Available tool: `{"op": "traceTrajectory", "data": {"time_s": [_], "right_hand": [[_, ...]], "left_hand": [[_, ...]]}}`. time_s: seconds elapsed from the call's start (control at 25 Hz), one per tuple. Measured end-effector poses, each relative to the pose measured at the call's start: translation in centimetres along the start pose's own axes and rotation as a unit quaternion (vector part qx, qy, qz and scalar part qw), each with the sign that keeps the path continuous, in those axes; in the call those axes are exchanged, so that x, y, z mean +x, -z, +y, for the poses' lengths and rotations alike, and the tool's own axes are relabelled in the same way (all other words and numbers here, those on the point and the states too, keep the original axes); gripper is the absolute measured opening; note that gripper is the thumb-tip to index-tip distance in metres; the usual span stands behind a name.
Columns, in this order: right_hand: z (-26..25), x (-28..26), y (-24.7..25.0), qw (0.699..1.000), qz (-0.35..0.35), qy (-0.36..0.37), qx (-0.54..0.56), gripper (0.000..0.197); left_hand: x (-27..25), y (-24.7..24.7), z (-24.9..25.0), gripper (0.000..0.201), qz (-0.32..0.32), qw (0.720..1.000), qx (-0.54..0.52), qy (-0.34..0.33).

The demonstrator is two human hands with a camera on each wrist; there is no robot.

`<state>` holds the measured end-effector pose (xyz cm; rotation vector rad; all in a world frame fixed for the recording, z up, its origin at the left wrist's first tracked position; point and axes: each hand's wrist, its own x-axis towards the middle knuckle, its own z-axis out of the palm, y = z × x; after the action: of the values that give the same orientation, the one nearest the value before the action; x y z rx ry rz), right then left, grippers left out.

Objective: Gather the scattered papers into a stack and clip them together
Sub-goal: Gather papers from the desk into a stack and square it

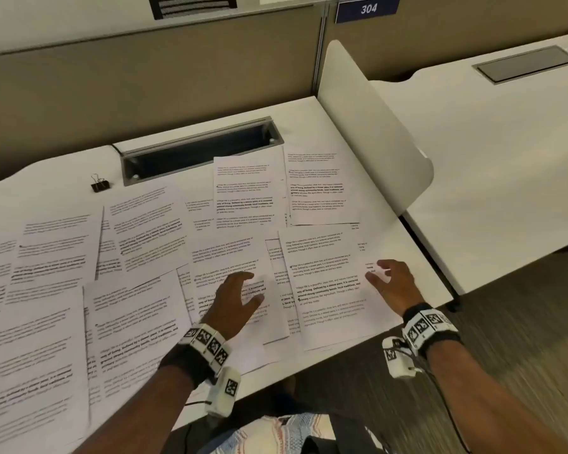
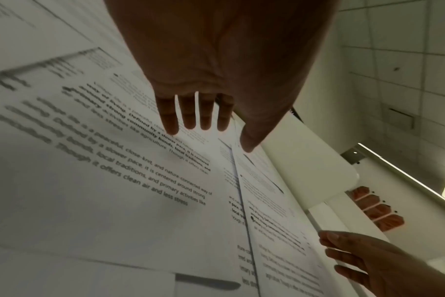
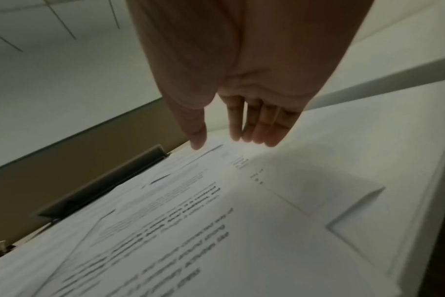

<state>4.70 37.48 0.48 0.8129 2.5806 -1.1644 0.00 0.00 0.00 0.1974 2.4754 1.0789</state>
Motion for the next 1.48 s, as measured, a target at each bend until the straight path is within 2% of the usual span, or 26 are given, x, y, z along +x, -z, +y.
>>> {"op": "traceTrajectory", "data": {"time_s": [0.12,0.28,0.56,0.72,0.88,1.0,1.08,1.48], "right_hand": [[0.3,1.4,0.0,0.997,0.036,-0.041,-0.048,0.056],[-0.1,1.8,-1.4,0.993,0.022,-0.024,-0.109,0.058],[-2.3,1.1,-4.4,0.998,-0.029,0.005,-0.050,0.051],[-2.2,1.3,-4.2,0.999,-0.014,0.009,-0.046,0.056],[-2.0,0.9,-4.1,0.998,-0.020,0.016,-0.063,0.059],[-2.3,0.2,-4.5,0.996,-0.032,0.022,-0.083,0.074],[-2.7,-0.1,-4.8,0.994,-0.034,0.027,-0.101,0.083],[-5.0,-0.9,-7.9,0.988,-0.070,0.057,-0.123,0.088]], "left_hand": [[1.1,-0.7,0.2,0.056,0.008,0.999,-0.005,0.035],[1.2,-1.9,0.4,0.059,0.000,0.997,0.064,0.048],[0.2,-3.3,1.1,0.062,-0.013,0.994,0.106,0.031],[-0.4,-1.8,0.7,0.061,0.050,0.991,0.112,0.048],[-1.5,0.6,-1.1,0.062,0.123,0.977,0.121,0.129],[-2.1,1.6,-2.3,0.065,0.145,0.965,0.089,0.200],[-2.0,1.6,-2.7,0.068,0.142,0.962,0.059,0.224],[-0.6,0.3,-1.8,0.067,0.133,0.961,-0.097,0.223]]}}
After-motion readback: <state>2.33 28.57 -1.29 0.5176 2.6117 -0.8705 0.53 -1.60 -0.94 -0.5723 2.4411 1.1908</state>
